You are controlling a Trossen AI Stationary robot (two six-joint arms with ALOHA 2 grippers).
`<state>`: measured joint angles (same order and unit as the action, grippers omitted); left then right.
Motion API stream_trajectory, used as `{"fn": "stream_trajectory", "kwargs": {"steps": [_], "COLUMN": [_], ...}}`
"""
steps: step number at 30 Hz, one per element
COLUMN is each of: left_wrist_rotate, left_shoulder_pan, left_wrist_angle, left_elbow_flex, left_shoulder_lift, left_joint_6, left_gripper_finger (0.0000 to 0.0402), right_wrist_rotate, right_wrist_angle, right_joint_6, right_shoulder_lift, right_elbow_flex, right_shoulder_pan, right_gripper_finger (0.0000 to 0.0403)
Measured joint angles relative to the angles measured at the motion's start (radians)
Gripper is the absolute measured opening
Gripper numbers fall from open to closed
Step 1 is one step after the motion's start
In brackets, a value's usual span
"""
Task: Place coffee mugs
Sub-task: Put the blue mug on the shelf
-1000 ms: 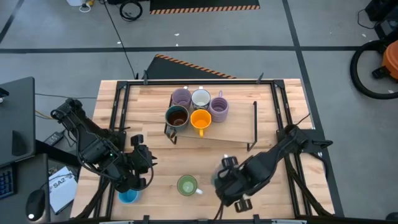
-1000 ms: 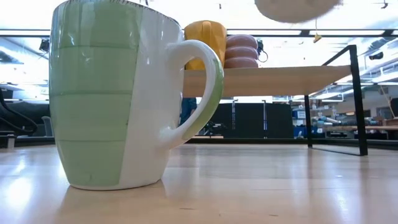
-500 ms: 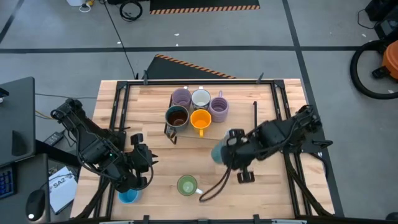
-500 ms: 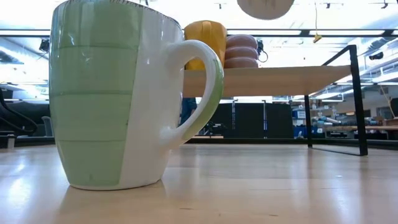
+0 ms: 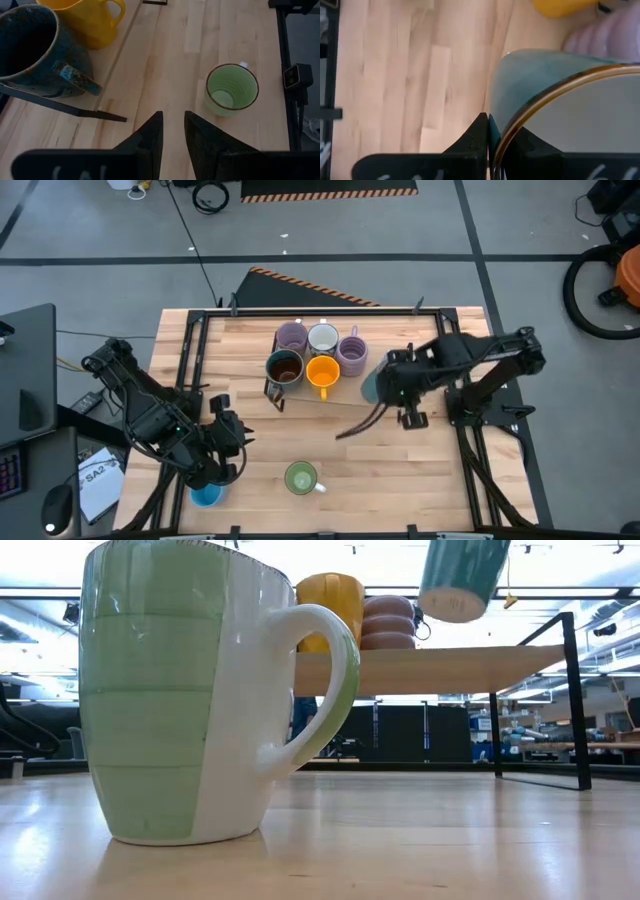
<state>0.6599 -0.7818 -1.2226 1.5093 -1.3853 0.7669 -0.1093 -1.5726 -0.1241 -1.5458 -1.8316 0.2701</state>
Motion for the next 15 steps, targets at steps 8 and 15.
{"fn": "stream_trajectory", "kwargs": {"steps": [8, 15], "left_wrist_rotate": [0.025, 0.028], "left_shoulder_pan": [0.000, 0.000], "left_wrist_angle": [0.000, 0.000], "left_elbow_flex": [0.000, 0.000], "left_shoulder_lift": [0.000, 0.000], "left_joint_6": [0.030, 0.040], "left_gripper_finger": [0.0084, 0.0084], "right_wrist_rotate": [0.001, 0.005], "right_wrist_angle": [0.001, -0.003], "right_joint_6": [0.191, 0.350], "right_shoulder_lift": [0.049, 0.047], "right_elbow_flex": [0.089, 0.095], "right_shoulder_pan": [-0.144, -0.254], "right_gripper_finger": [0.0034, 0.0034]}}
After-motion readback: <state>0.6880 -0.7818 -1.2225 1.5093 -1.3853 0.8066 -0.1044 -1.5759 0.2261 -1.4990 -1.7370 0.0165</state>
